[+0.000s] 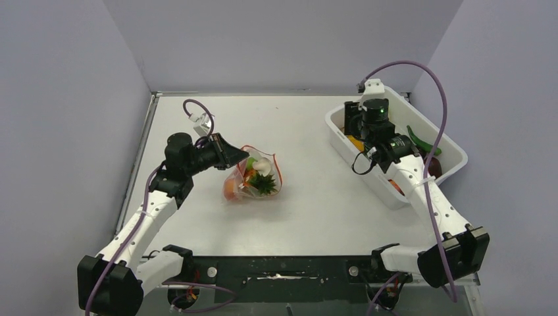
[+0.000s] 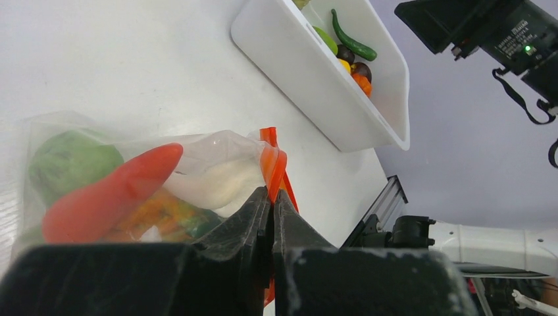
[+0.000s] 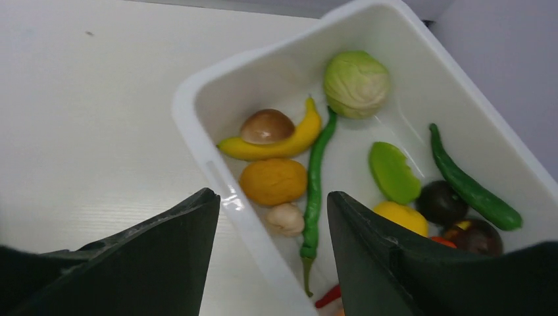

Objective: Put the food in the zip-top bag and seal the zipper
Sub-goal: Pick up the fake fruit from the bin.

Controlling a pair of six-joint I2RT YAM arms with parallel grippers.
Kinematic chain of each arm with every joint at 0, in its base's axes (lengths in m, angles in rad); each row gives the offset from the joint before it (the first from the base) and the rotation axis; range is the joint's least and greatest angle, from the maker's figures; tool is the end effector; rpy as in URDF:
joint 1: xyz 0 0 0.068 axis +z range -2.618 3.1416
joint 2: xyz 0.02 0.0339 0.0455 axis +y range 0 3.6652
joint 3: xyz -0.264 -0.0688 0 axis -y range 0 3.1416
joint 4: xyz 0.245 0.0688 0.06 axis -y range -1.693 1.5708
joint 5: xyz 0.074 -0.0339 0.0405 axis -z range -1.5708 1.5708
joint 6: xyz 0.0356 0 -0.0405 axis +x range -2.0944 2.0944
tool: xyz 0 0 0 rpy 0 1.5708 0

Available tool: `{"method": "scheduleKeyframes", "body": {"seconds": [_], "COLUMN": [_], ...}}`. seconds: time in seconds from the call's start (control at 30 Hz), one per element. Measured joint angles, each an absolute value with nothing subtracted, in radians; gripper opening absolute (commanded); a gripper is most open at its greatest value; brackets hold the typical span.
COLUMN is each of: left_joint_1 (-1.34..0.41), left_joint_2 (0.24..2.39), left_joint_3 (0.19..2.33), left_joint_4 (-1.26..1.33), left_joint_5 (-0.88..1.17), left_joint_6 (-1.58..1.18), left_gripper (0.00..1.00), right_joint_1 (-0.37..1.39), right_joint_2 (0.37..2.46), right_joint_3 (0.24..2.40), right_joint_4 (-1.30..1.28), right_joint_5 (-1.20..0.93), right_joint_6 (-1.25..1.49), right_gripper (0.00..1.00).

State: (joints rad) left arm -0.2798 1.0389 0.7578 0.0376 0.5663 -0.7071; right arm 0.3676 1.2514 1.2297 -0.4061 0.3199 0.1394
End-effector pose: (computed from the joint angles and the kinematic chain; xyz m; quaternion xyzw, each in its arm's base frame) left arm 0.2245 -0.0844 0.3056 0.0078 0.7757 -0.4740 0.4167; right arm 0.2667 0.0907 0.3741 -0.0090 0.8348 0.0042 0.5505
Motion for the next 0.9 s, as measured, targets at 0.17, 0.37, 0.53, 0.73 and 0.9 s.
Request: {"method": "scheduleKeyframes", "body": {"seconds": [0.17, 0.37, 0.53, 0.73, 0.9], "left_joint_1": [-0.280, -0.308, -0.380, -0.420, -0.430], "left_joint_2": [1.034, 1.024, 1.037, 1.037, 1.037], "left_joint_3": [0.758, 0.760, 0.783, 0.785, 0.786], "left_joint_4": [0.012, -0.010, -0.064, -0.101, -0.129], "left_joint_5": [0.582, 0.572, 0.554, 0.529, 0.500], "left_joint_6": [-0.658, -0.595, -0.532, -0.495, -0.478], "left_gripper": [0.00, 0.00, 0.00, 0.00, 0.00], "right_joint_1": [0.230, 0.003, -0.123, -0.187, -0.188], "right_joint_2": [1.299, 1.369, 1.390, 1.407, 1.472], "right_joint_3": [1.222, 1.187, 1.130, 1.043, 1.031], "right_joint_4": [-0.430, -0.453, -0.466, -0.435, -0.415], "right_joint_5": [0.417, 0.403, 0.379, 0.318, 0.327], "right_joint_6": [0.107, 0.161, 0.222, 0.394, 0.503], "right_gripper": [0.62, 0.63, 0.71, 0.77, 0.72]}}
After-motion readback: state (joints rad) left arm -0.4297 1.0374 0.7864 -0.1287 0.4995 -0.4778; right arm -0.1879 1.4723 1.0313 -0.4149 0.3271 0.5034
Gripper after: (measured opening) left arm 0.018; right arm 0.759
